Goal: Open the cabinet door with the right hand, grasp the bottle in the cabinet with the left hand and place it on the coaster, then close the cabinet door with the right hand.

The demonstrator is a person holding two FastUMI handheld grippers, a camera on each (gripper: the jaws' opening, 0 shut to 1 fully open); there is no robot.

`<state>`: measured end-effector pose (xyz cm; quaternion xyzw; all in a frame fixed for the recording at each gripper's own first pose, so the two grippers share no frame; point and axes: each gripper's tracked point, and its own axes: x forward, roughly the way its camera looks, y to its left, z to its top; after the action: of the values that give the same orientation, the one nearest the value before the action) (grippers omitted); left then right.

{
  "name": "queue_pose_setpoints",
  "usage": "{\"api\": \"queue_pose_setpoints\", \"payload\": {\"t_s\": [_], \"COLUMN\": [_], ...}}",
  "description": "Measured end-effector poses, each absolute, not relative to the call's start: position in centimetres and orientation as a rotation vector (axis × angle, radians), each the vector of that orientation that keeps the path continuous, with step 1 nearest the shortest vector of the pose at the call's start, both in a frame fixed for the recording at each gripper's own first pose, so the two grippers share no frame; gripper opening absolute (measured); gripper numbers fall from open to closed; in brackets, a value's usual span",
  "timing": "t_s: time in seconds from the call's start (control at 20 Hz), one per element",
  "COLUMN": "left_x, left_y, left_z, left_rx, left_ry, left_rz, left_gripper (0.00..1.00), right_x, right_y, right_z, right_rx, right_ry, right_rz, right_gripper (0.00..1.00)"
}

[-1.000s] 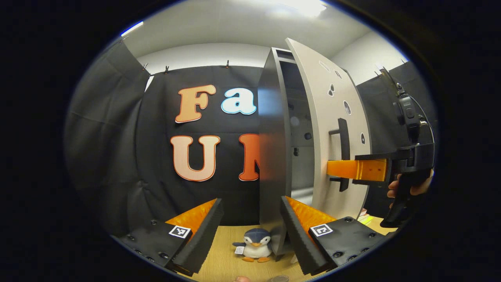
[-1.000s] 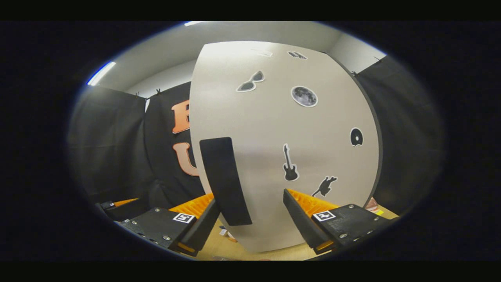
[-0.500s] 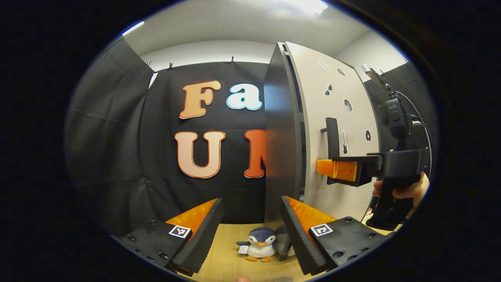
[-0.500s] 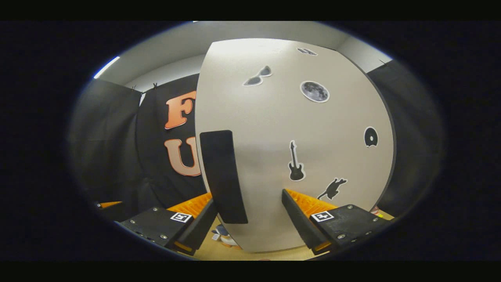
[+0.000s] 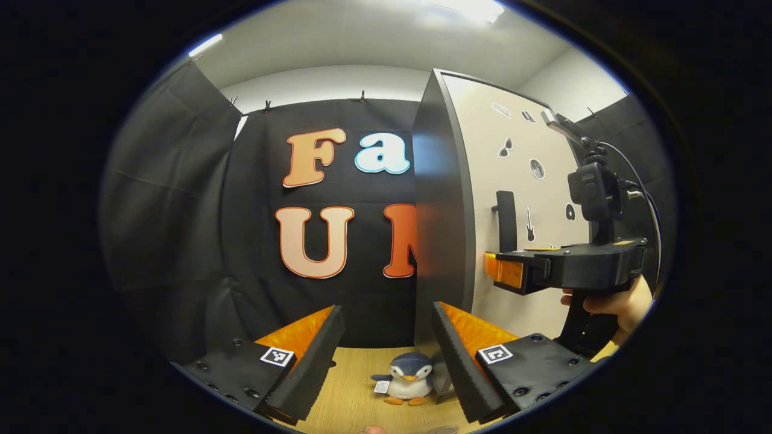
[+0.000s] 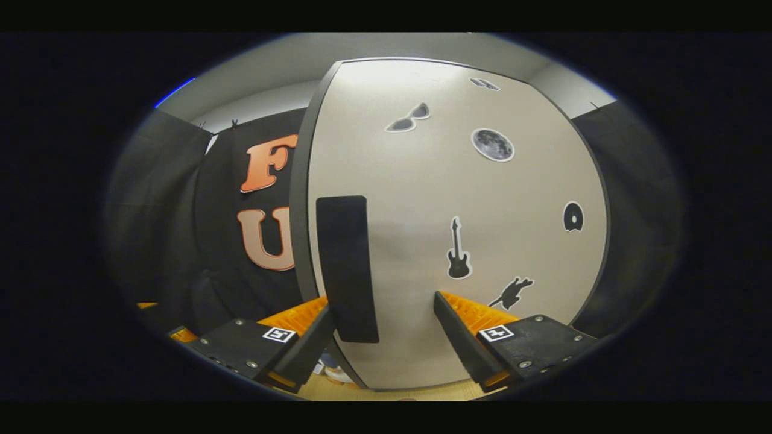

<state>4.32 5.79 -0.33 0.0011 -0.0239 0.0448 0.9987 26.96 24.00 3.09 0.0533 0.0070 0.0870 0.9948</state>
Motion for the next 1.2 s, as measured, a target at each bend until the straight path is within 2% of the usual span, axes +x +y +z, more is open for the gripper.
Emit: {"api": "queue_pose_setpoints", "payload": {"t_s": [0.3, 1.2], "left_x": [4.1, 3.5], "left_y": [5.4, 3.6], "left_z": [-0.3, -0.5], "left_rx": [0.016, 0.030], "left_ry": [-0.043, -0.022], "left_rz": [0.083, 0.091], "left_gripper": [0.95, 0.95], "right_x": [25.9, 13.3], "right_y": [24.2, 17.7], "right_z": [1.1, 3.6], "right_rx": [0.171, 0.002], "right_ry": [0.097, 0.008], "right_rz": [0.192, 0.135], "right_gripper": [0.95, 0.95]}}
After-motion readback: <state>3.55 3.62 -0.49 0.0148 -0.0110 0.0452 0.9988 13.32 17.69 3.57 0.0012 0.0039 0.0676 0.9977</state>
